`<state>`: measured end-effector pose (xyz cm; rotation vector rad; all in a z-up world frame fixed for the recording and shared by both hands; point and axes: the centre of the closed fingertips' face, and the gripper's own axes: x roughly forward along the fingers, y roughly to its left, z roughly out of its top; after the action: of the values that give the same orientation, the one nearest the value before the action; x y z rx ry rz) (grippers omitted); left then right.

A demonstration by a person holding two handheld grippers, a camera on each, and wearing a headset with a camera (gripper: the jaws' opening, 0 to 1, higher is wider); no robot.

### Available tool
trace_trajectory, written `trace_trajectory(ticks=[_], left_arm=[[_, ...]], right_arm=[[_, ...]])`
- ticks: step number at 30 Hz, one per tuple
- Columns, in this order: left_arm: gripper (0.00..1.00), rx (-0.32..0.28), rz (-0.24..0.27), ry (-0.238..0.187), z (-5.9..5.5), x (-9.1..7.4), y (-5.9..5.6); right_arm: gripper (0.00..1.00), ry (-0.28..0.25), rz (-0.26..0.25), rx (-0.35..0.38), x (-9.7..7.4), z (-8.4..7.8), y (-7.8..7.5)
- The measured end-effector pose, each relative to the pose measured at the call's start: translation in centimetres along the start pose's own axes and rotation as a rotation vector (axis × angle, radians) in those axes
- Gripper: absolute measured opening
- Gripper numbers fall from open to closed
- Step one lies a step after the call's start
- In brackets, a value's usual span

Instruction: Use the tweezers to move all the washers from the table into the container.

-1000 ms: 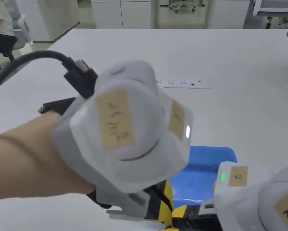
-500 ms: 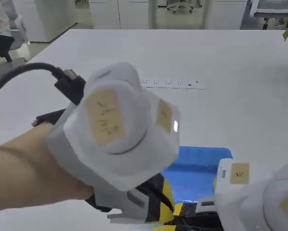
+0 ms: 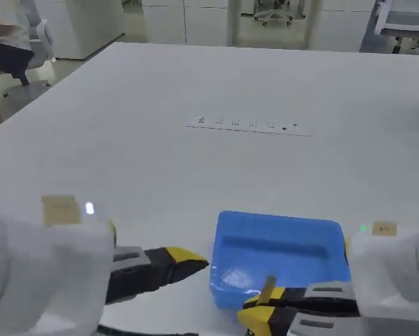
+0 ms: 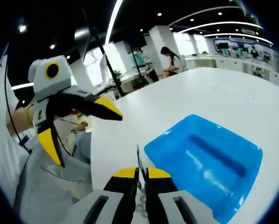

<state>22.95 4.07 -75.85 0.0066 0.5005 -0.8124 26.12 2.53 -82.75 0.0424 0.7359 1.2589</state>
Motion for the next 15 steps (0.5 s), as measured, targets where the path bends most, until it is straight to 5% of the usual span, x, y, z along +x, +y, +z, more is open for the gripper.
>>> trace_trajectory(ticks=[3, 6, 8, 12, 15], left_arm=[[0.67, -0.098, 0.067, -0.080, -0.2, -1.1, -0.2], [0.78, -0.261, 0.085, -0.168, -0.2, -1.8, -0.4], [0.80, -0.267, 0.153, -0.226, -0.2, -2.4, 0.4], [0.84, -0.140, 0.261, -0.224, -0.1, -2.7, 1.5], [0.87, -0.079, 0.280, -0.222, 0.0, -2.5, 1.6]], right_arm=[[0.02, -0.054, 0.030, 0.138, -0.3, 0.0, -0.1], [0.02, -0.087, 0.049, 0.242, -0.9, -0.2, -0.1], [0.02, -0.111, 0.047, 0.279, -1.5, -0.1, -0.2], [0.02, -0.161, 0.051, 0.342, -2.7, 0.5, 0.1], [0.02, -0.183, 0.045, 0.367, -3.4, 0.8, 0.1]])
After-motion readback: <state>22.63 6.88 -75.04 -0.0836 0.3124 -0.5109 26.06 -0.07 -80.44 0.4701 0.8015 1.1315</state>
